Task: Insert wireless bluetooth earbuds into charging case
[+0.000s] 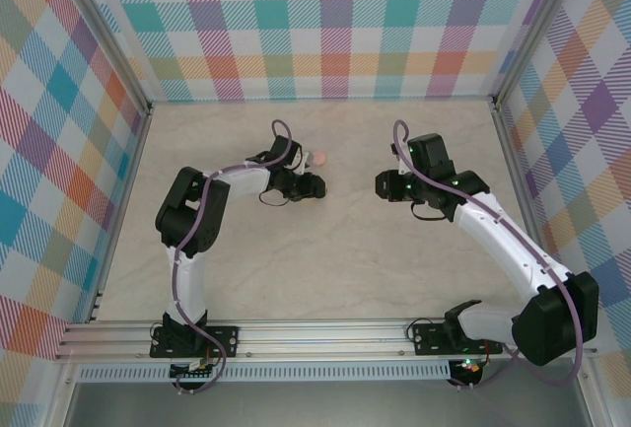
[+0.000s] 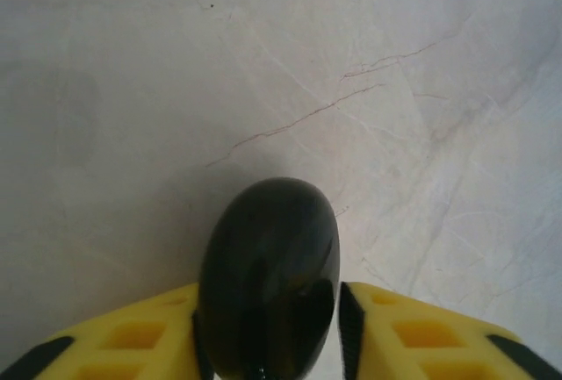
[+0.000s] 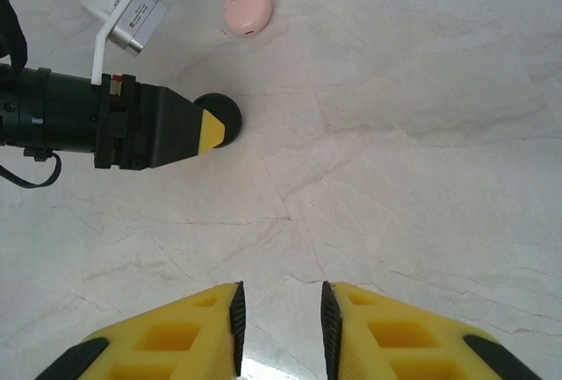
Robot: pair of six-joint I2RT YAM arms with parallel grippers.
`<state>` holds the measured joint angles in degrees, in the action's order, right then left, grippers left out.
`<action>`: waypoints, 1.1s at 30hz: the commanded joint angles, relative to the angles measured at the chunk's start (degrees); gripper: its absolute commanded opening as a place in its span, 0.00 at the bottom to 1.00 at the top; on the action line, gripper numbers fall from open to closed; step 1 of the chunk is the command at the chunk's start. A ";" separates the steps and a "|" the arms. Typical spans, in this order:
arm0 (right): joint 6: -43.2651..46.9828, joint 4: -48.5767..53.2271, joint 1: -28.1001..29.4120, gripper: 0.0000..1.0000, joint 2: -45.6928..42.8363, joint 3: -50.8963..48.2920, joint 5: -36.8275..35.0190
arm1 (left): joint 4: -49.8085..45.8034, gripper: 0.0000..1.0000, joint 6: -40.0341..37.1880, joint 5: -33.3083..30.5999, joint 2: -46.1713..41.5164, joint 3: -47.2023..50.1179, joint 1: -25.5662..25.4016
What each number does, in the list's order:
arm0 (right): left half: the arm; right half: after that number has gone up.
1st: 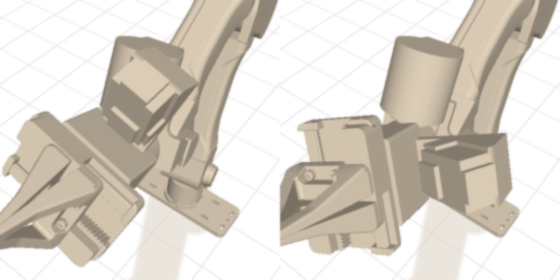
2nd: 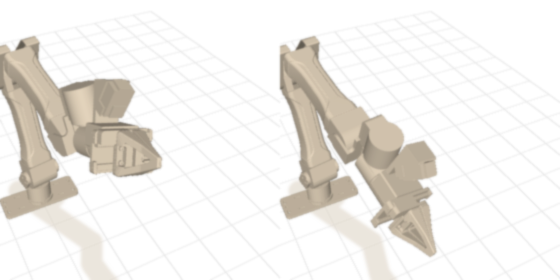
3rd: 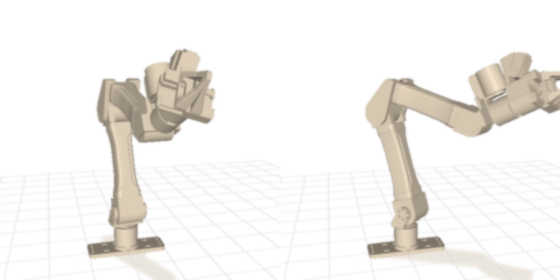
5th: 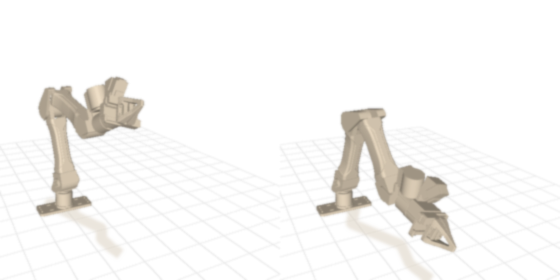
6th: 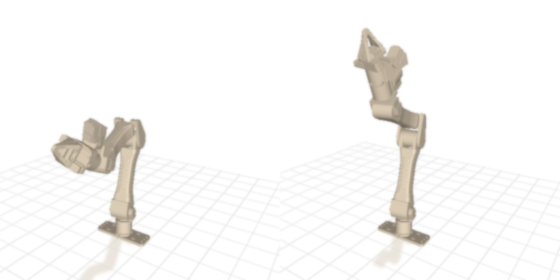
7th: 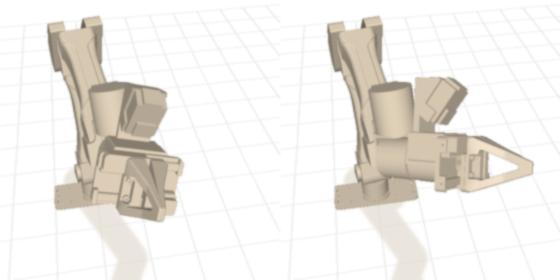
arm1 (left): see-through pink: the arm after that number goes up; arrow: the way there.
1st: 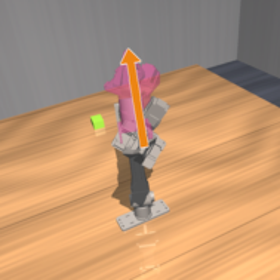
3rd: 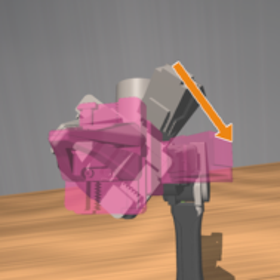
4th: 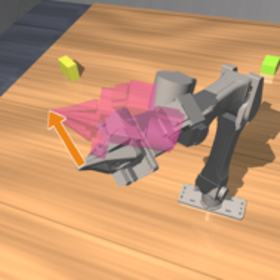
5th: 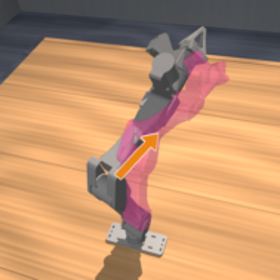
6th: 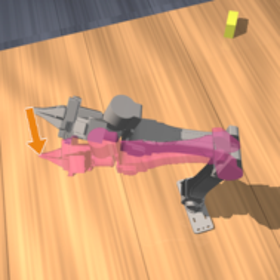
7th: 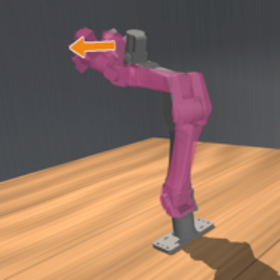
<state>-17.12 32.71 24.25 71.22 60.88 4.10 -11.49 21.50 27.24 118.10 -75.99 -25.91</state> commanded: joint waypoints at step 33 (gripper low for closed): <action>6.41 -23.49 -6.66 0.49 -8.46 -23.37 -42.95 | -3.38 0.70 -16.39 -46.80 -31.11 18.30 1.27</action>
<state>-14.09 17.58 19.27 63.94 39.13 -36.05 -17.93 8.14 -11.62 89.80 -58.89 -25.58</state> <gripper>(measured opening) 0.485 0.695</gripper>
